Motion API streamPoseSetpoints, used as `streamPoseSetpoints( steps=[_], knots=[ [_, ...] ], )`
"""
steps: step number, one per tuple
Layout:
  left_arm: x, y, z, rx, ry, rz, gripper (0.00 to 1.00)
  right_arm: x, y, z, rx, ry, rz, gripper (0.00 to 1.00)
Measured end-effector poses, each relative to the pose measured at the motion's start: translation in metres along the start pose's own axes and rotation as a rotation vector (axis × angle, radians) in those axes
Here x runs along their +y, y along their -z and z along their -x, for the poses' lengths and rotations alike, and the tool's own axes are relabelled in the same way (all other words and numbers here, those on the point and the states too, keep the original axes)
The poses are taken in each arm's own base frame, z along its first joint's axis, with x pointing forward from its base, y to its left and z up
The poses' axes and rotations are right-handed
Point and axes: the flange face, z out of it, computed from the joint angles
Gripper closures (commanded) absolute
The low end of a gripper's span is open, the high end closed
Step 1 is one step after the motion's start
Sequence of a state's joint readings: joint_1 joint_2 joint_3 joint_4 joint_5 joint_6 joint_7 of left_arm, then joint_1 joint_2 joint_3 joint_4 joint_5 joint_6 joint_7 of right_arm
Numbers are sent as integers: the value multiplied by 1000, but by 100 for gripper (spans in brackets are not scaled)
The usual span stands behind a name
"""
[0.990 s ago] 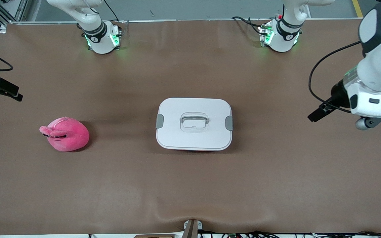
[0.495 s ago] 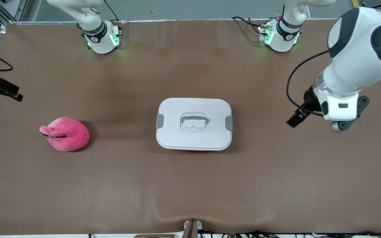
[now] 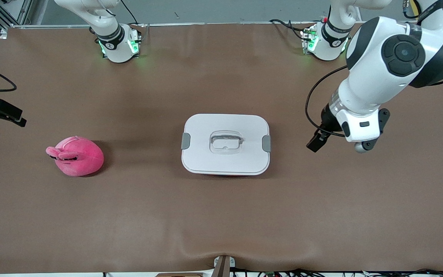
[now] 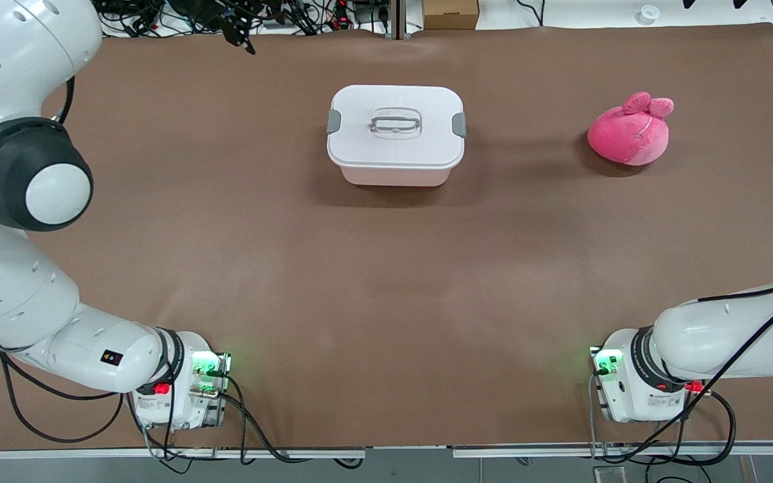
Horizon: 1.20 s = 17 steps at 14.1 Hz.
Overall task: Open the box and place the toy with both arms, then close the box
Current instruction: 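Reach the left gripper to the box lid handle while the right gripper reaches the toy, then grasp the lid handle with the left gripper while the right gripper grasps the toy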
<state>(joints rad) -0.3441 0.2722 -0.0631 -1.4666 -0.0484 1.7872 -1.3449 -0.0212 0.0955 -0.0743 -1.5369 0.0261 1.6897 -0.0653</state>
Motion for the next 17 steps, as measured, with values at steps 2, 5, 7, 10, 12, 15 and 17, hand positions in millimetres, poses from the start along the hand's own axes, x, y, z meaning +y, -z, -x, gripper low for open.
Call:
streamPoseSetpoints(
  steps=[2,5,7,10,12,15,17],
  knots=[
    [6,-7,13,-8,42,2,0,1,-25,-13,-18,-1,2,0],
    [19,-21,51,-13,134,10,0,-2,-80,-29,-96,5,4,0],
    [30,-34,80,-18,190,24,0,-14,-118,-39,-145,26,9,0],
    [44,-52,112,-27,282,53,0,-26,-157,-48,-185,50,28,0],
    [51,-61,130,-33,336,53,0,-23,-163,-48,-199,49,38,0],
    [64,-82,163,-47,408,66,0,-17,-164,-44,-226,67,78,0],
    [70,-97,179,-53,449,67,0,-15,-176,-40,-259,152,79,0]
  ],
)
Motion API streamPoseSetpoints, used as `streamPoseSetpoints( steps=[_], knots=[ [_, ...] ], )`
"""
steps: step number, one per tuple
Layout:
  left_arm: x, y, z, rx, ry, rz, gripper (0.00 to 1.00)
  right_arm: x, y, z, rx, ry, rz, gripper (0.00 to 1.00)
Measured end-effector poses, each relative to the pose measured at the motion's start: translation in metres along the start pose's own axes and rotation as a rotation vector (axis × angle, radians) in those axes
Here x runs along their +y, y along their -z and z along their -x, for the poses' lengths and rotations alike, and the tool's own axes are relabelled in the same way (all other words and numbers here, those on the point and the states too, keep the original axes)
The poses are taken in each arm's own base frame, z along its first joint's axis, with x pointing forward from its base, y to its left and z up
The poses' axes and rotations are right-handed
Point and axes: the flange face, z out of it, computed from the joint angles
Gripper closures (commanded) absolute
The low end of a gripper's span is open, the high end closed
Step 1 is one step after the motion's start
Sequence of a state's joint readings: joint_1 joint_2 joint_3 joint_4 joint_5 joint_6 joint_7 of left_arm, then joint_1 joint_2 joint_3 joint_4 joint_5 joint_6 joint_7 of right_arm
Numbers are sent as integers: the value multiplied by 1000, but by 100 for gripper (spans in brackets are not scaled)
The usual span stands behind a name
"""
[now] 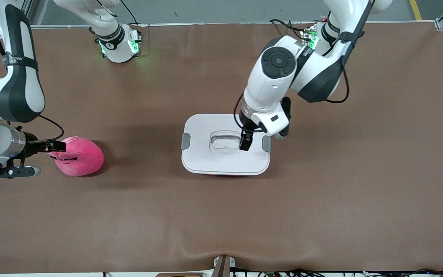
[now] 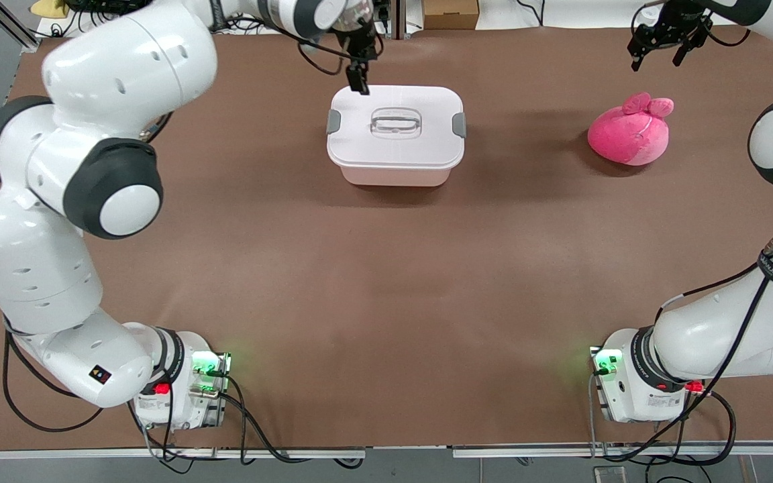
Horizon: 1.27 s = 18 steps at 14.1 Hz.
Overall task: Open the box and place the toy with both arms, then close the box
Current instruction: 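Grasp the lid handle with the left gripper while the right gripper grasps the toy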
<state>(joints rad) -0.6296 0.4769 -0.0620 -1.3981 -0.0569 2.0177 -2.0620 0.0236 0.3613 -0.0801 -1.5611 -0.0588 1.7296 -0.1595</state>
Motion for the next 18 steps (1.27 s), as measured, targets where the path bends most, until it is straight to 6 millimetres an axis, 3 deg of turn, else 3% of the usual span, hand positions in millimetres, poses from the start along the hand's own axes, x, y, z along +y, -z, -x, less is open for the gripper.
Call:
streamPoseSetpoints(
  steps=[5,10,14,18],
  knots=[
    [-10,-40,27,43,83,7,0,15,-37,-1,20,320,5,0],
    [-24,-77,52,65,145,12,0,7,-53,10,14,711,-6,0],
    [-29,-86,58,81,147,12,0,7,-51,7,87,1043,52,0],
    [-29,-100,55,118,135,18,0,4,-73,5,127,1225,99,0]
  ],
)
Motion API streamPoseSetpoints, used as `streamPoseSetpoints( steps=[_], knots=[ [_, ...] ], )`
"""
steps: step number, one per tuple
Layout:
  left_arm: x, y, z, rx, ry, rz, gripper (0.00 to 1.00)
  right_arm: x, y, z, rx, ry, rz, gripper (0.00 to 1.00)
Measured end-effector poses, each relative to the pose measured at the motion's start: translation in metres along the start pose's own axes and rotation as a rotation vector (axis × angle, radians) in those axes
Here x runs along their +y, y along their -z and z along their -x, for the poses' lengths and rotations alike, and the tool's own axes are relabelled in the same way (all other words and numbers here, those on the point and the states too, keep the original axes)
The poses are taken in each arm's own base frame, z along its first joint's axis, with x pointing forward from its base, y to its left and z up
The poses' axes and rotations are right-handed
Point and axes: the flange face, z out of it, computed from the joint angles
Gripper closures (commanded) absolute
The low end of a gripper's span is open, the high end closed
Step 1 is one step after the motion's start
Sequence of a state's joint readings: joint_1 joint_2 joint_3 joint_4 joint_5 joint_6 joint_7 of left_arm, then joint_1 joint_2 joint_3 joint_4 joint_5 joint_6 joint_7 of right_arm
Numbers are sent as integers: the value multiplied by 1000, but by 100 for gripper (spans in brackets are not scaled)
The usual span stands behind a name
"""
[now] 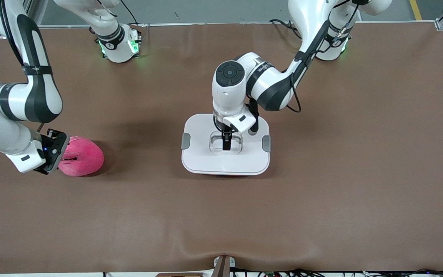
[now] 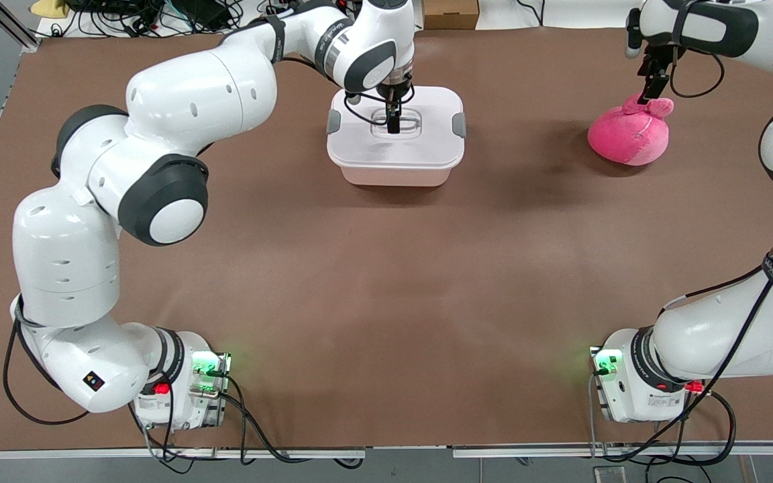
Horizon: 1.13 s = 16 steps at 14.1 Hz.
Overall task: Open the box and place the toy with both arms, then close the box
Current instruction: 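Grasp the lid handle with the left gripper while the right gripper grasps the toy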
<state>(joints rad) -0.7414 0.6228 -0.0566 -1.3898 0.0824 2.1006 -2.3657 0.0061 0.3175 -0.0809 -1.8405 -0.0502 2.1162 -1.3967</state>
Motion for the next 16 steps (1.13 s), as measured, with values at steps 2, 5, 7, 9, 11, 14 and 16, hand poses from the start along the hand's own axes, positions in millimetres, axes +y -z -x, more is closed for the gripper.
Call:
streamPoseSetpoints(
  steps=[2,5,7,9,11,14,16],
  knots=[
    [0,-5,0,7,3,-2,0,-2,-11,0,3,33,12,0],
    [0,-11,-1,21,-4,0,19,-7,-31,0,7,45,31,88],
    [-1,-14,-1,28,-8,1,34,-12,-42,0,13,43,37,100],
    [-3,-16,1,30,-12,-1,36,-13,-45,0,16,40,35,100],
    [-4,-16,3,30,-15,-1,42,-13,-44,0,18,41,40,100],
    [-5,-16,4,29,-16,0,51,-10,-40,0,21,37,52,100],
    [-4,-15,4,27,-16,1,54,-5,-31,2,50,2,66,100]
  ],
)
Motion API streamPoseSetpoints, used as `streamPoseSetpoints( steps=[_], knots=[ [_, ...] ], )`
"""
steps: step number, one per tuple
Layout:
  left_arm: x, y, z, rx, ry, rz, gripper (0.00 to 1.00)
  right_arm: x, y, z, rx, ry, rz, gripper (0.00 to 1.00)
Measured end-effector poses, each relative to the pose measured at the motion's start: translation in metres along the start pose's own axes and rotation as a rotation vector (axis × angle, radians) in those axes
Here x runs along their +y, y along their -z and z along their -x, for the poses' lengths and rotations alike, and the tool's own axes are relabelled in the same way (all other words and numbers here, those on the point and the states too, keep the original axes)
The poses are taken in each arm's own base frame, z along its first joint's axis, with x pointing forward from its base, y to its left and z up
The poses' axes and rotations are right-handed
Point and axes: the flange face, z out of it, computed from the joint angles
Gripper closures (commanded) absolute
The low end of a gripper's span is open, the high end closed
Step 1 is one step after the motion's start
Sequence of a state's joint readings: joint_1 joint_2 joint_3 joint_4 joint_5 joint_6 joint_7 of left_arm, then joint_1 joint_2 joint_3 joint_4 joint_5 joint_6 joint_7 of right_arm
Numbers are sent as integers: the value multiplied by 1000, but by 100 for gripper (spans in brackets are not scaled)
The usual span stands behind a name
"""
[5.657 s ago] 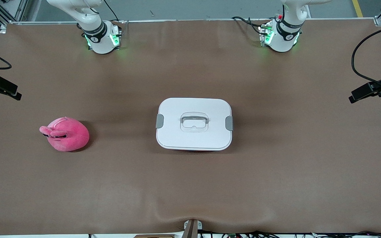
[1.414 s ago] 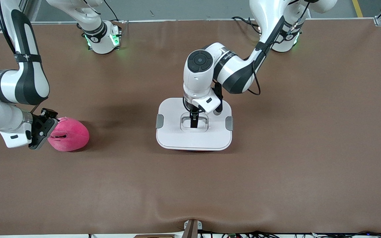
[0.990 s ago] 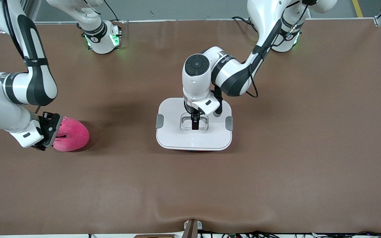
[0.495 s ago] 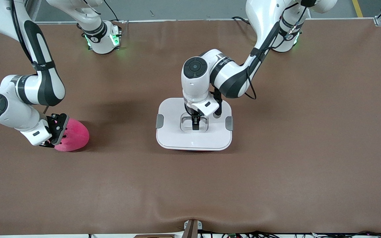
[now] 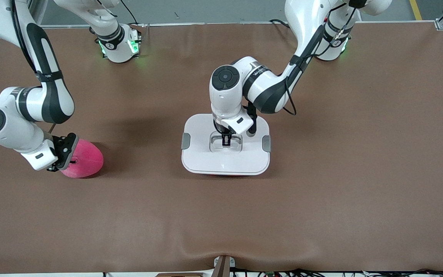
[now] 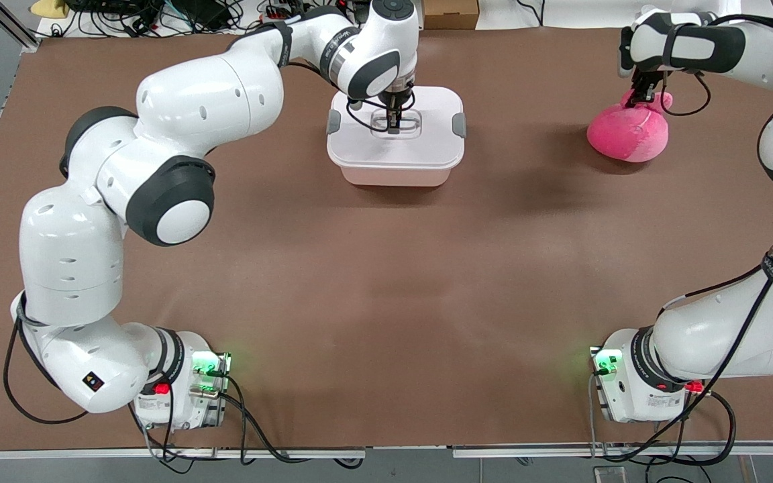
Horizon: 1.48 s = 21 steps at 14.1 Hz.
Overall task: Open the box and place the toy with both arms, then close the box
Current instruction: 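Grasp the lid handle with the left gripper while the right gripper grasps the toy, then lift the lid off with the left gripper while the right gripper lifts the toy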
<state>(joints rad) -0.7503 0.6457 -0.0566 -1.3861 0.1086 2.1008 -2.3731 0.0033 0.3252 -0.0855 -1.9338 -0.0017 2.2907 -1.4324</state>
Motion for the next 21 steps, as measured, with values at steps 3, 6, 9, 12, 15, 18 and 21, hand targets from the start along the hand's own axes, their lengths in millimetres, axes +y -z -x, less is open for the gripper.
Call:
streamPoseSetpoints(
  steps=[3,6,9,12,15,18,21],
  knots=[
    [1,2,1,-4,0,4,58,8,12,2,31,-110,21,100],
    [1,3,1,-5,0,5,71,16,26,1,45,-231,39,100],
    [1,5,2,-7,0,7,83,25,50,-4,56,-325,29,100],
    [2,6,2,-8,0,9,96,29,67,-10,55,-397,5,100],
    [2,6,2,-9,0,11,100,30,73,-13,58,-416,7,100],
    [2,7,2,-9,0,11,100,31,74,-13,57,-419,5,100],
    [2,7,2,-10,0,12,100,31,76,-13,58,-419,8,100]
  ],
)
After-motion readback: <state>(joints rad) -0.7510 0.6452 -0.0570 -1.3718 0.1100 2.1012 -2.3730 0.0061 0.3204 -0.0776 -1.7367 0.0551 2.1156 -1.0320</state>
